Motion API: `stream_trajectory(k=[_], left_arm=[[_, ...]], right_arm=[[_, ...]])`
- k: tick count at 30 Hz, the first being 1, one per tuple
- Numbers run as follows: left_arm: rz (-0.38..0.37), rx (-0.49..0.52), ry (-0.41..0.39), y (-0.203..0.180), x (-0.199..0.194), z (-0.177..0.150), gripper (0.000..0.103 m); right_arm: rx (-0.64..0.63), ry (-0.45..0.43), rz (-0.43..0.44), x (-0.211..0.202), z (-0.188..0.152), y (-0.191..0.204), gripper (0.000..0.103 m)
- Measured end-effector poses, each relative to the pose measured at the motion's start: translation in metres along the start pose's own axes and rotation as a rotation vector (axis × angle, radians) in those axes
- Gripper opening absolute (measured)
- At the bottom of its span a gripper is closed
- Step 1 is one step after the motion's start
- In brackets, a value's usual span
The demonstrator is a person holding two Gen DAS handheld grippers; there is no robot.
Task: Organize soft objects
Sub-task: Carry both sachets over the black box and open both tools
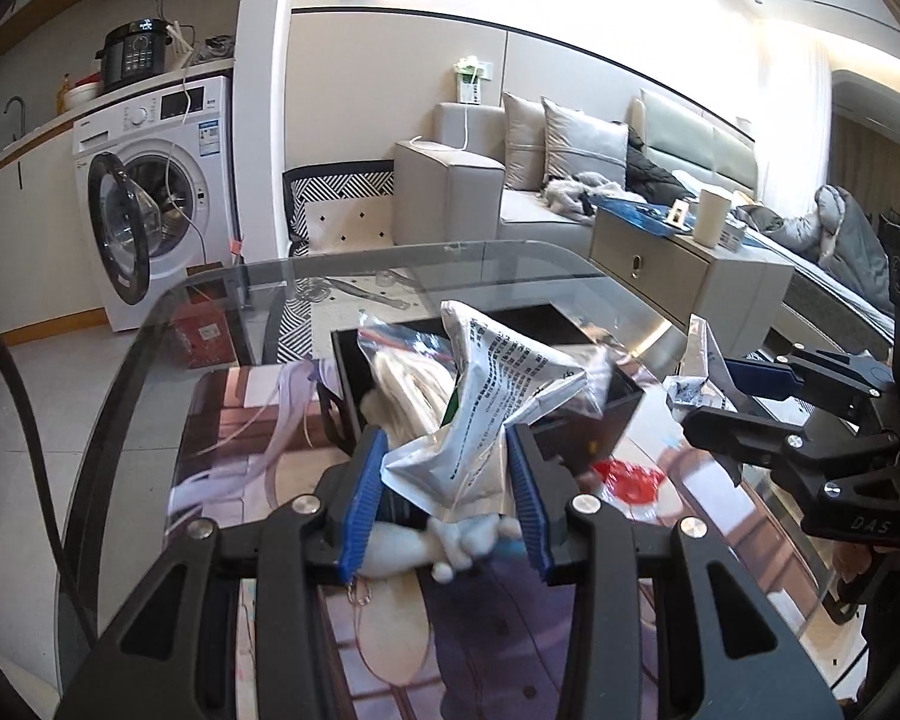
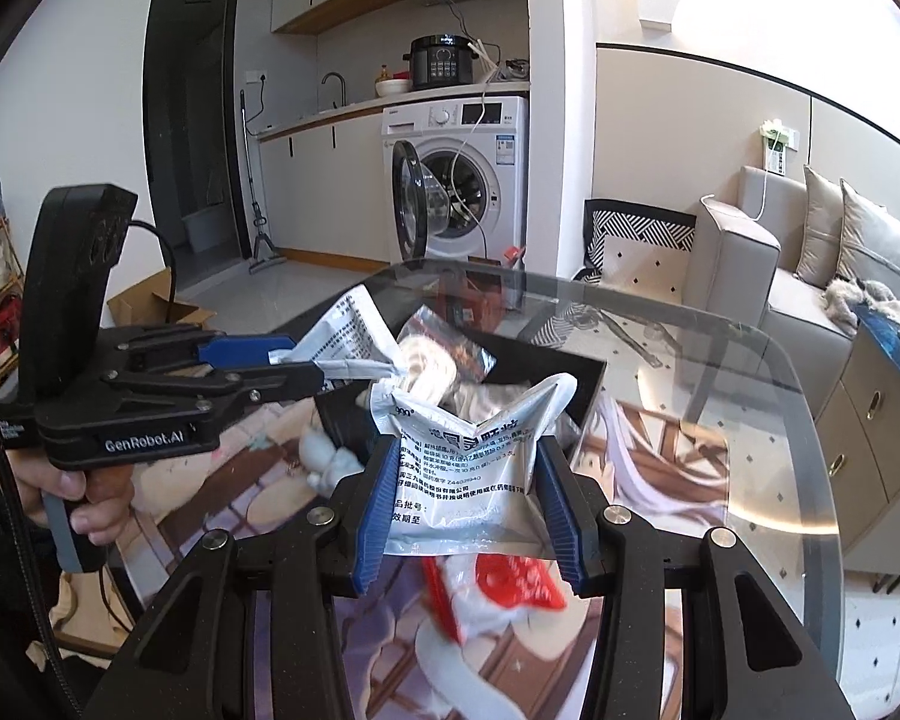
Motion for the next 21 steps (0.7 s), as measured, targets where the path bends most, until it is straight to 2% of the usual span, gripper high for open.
stream_trajectory(k=[9,21], left_arm=[[0.037,-0.007,-0.019,0.008,0.023,0.011,0.040],[0.062,-0.005,0.012,0.014,0.056,0.016,0.040]], right_arm=[[0.012,-0.021,0.013,0.023,0.021,-0.012,0.045],[0.013,0.008,0.023,0.069,0.038,-0.028,0.045]])
Point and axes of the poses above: each gripper's, at about its wrist camera, not at the fingertips, and x roughly the way its jaws point, y to its left, z to its top, the point moved 1 cm from there along x, roughly the way its jaws point, and after that the axes turned 5 degrees about -y, right-handed, at the moved point
